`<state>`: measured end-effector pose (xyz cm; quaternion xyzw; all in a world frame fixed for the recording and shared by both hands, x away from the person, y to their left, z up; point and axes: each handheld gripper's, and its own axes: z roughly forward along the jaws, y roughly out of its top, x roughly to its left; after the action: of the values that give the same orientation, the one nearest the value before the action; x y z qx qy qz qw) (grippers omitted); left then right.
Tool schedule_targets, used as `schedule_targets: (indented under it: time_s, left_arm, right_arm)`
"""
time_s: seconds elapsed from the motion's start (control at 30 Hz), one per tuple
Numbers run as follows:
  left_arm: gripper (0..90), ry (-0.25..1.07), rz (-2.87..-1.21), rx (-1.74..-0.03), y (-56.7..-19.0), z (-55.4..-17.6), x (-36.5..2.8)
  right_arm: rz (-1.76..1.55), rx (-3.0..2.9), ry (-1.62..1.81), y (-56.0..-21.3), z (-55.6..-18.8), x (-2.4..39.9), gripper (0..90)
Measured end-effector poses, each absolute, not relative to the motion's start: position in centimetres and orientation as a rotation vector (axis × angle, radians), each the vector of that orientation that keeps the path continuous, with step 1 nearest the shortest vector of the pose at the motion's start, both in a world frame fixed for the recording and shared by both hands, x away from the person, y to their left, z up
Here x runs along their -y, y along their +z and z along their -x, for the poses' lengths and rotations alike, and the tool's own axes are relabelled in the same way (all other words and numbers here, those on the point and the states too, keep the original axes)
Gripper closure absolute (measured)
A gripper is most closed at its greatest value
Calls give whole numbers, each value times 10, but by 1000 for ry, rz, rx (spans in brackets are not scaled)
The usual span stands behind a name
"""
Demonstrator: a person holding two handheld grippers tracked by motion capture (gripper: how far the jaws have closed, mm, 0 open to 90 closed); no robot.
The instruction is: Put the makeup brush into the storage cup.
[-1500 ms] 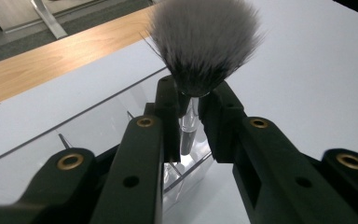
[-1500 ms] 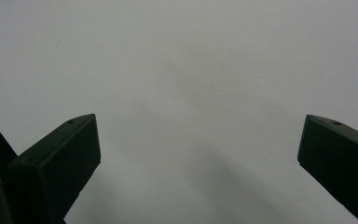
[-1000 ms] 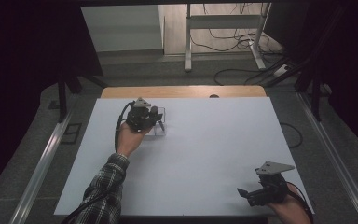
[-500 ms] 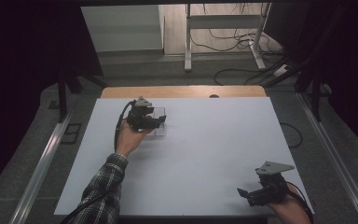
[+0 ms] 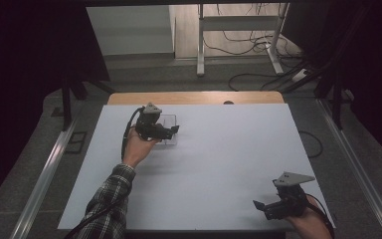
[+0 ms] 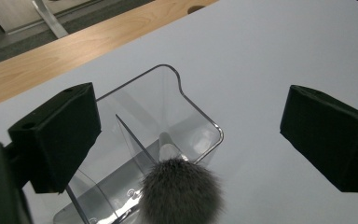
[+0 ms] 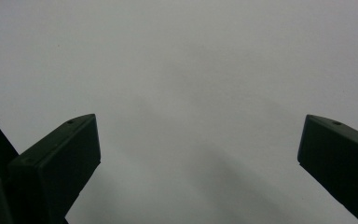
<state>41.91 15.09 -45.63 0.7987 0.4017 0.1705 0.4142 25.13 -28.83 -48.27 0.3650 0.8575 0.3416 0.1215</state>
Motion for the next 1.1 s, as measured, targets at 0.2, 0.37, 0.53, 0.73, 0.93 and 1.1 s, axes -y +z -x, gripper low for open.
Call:
schedule_targets:
  time_s: [0.2,0.37,0.53,0.73,0.93,1.1]
  left_arm:
    - [34,428,-2038,-993,-454,-416,-150]
    - [26,438,-2066,-978,-451,-414,-147]
    - [22,441,-2079,-968,-449,-412,-146]
    - [19,436,-2081,-958,-445,-409,-148]
    - [12,427,-2103,-950,-444,-406,-149]
    - [11,427,-2109,-941,-443,-402,-149]
  right_arm:
    - [-1076,-2498,996,-483,-252,289,0]
    - [-1084,-2498,1000,-483,-252,289,0]
    - [-1084,-2500,1001,-483,-252,289,0]
    - [-1091,-2492,1003,-483,-253,290,0]
    - [-1100,-2483,1012,-483,-253,290,0]
    - [-1097,-2486,1006,-483,-253,290,0]
